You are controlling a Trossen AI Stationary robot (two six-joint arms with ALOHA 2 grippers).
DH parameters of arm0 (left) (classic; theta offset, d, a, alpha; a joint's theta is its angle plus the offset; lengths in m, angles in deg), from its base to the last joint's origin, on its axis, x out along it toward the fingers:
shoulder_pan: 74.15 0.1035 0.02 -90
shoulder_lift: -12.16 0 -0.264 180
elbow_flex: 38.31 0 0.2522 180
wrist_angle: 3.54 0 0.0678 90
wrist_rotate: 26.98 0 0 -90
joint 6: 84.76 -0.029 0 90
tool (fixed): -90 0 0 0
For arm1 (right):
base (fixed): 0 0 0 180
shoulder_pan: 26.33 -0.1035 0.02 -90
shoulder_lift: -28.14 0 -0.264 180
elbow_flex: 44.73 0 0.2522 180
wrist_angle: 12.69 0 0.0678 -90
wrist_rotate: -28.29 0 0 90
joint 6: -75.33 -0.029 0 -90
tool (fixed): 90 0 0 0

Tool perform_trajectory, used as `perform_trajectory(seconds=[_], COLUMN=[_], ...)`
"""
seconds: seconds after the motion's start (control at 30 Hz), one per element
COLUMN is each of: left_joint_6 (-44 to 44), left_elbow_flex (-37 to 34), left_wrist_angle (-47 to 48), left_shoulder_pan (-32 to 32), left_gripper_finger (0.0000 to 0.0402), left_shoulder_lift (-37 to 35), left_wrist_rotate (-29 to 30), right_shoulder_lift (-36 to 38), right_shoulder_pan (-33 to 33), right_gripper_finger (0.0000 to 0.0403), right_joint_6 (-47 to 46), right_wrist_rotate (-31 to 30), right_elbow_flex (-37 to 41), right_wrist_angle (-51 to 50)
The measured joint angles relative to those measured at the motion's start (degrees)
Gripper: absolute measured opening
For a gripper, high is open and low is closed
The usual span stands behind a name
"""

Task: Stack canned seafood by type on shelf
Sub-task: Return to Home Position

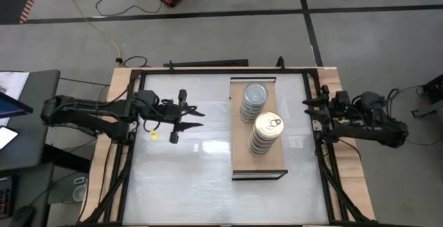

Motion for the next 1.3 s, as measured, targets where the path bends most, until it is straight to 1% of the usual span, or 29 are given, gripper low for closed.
perform_trajectory(seconds=[0.07,0.13,0.27,0.33,0.43,0.57,0.67,0.73,0.9,1.07,1.2,1.3], left_joint_6=[1.82,3.07,4.49,5.17,6.81,8.88,8.47,9.16,9.71,10.34,11.52,14.35], left_elbow_flex=[-3.18,-5.52,-10.08,-13.13,-17.54,-22.38,-25.53,-27.65,-31.58,-34.20,-36.67,-38.15], left_wrist_angle=[-1.99,-3.76,-3.93,-4.89,-8.19,-10.08,-10.42,-12.15,-16.77,-18.33,-22.65,-24.88], left_shoulder_pan=[0.31,0.53,1.02,1.13,1.93,3.91,5.01,5.51,6.69,7.86,7.88,7.88], left_gripper_finger=[0.0128,0.0128,0.0128,0.0128,0.0128,0.0128,0.0128,0.0128,0.0128,0.0128,0.0128,0.0128], left_shoulder_lift=[-2.21,-4.75,-9.86,-12.44,-16.61,-21.95,-24.78,-25.59,-25.66,-25.66,-25.69,-25.71], left_wrist_rotate=[0.85,1.26,1.59,1.88,2.38,3.51,2.02,1.49,1.32,1.94,1.41,-0.18], right_shoulder_lift=[-0.56,-1.11,-0.06,0.00,-0.42,-0.45,-0.43,-0.43,-0.08,-0.12,-0.17,-0.14], right_shoulder_pan=[0.00,0.00,0.00,0.00,0.02,0.04,-0.05,-0.07,-0.07,-0.07,-0.07,-0.07], right_gripper_finger=[0.0193,0.0193,0.0193,0.0193,0.0193,0.0193,0.0193,0.0193,0.0193,0.0193,0.0193,0.0193], right_joint_6=[1.26,2.32,4.22,5.18,8.98,6.09,5.38,5.11,4.32,0.85,0.56,-3.47], right_wrist_rotate=[0.09,0.14,0.27,0.37,0.06,0.04,0.11,0.11,0.09,0.06,0.04,0.04], right_elbow_flex=[0.32,0.72,0.97,0.44,0.17,0.17,0.13,0.48,3.60,5.85,9.28,11.53], right_wrist_angle=[-0.89,1.67,2.83,1.74,-0.17,-1.09,-2.12,-3.19,0.86,3.38,3.72,3.82])
